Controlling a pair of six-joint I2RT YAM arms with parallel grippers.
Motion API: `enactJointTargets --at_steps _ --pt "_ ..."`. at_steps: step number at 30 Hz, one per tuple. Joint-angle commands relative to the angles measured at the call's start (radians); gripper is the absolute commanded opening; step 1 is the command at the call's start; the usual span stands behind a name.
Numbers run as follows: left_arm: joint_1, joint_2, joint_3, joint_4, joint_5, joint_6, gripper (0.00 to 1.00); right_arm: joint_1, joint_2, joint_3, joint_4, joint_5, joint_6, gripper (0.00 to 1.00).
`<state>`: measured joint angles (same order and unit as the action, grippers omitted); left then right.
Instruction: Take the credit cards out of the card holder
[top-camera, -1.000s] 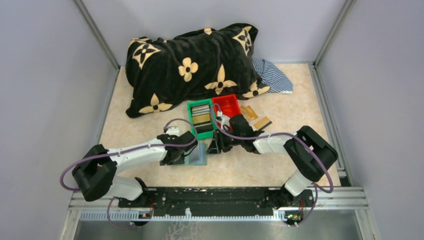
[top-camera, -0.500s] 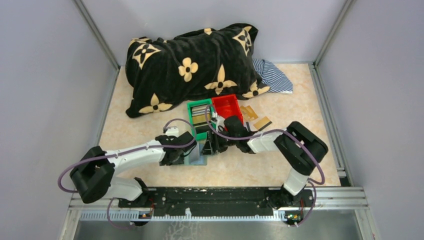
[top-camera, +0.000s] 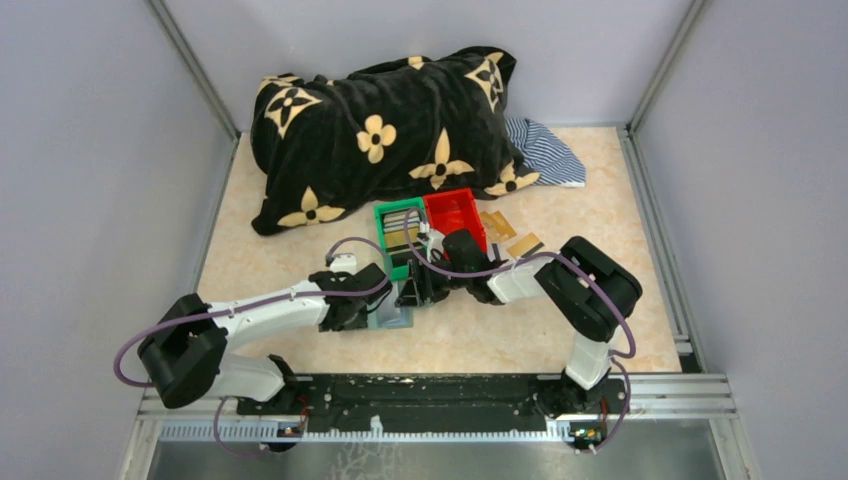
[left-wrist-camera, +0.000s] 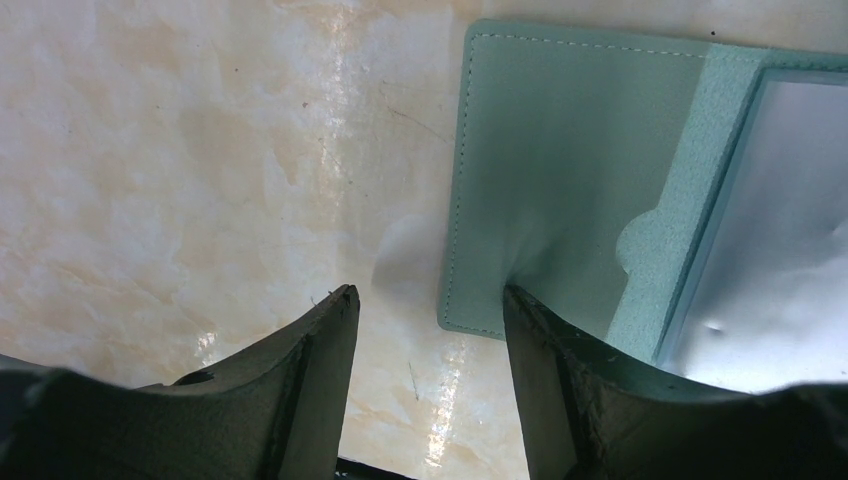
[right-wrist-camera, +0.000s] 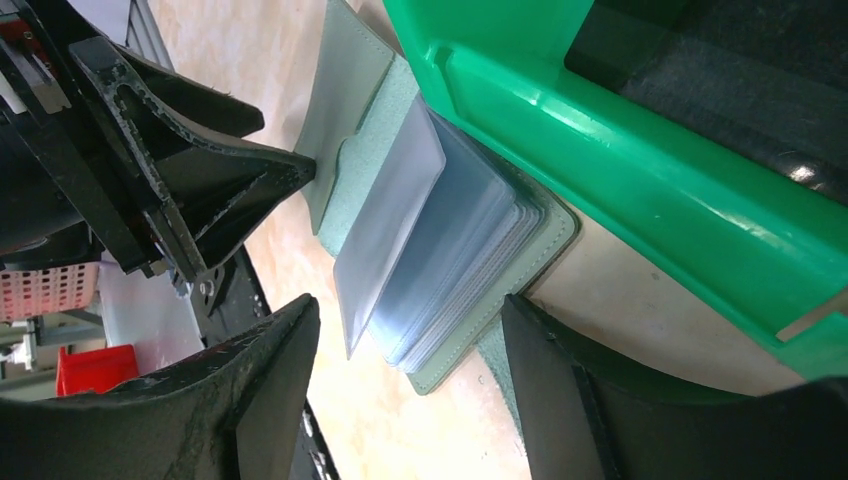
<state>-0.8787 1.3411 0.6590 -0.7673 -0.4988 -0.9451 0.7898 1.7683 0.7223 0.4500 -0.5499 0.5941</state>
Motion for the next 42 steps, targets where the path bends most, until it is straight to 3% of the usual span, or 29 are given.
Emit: enactJointTargets --at_steps 1,9,19,31,42 --pt "0.003 0.055 -0.049 0.13 0.09 -0.013 0.63 0.04 0.023 0.032 0.022 -0.029 0.002 0.67" --pt "0.004 0.058 -0.057 0.138 0.1 -0.012 0.63 0.042 -0.103 0.014 -0.038 0.002 -0.017 0.66" --pt "0.004 0.044 -0.06 0.135 0.096 -0.008 0.63 0.05 -0.068 0.02 -0.037 -0.017 -0.012 0.66" --pt "0.003 0.052 -0.053 0.148 0.103 0.005 0.63 0.05 -0.187 0.031 -0.148 0.03 -0.047 0.66" --pt "0.003 0.048 -0.057 0.153 0.104 0.01 0.63 0.051 -0.005 0.007 0.0 -0.023 0.009 0.66"
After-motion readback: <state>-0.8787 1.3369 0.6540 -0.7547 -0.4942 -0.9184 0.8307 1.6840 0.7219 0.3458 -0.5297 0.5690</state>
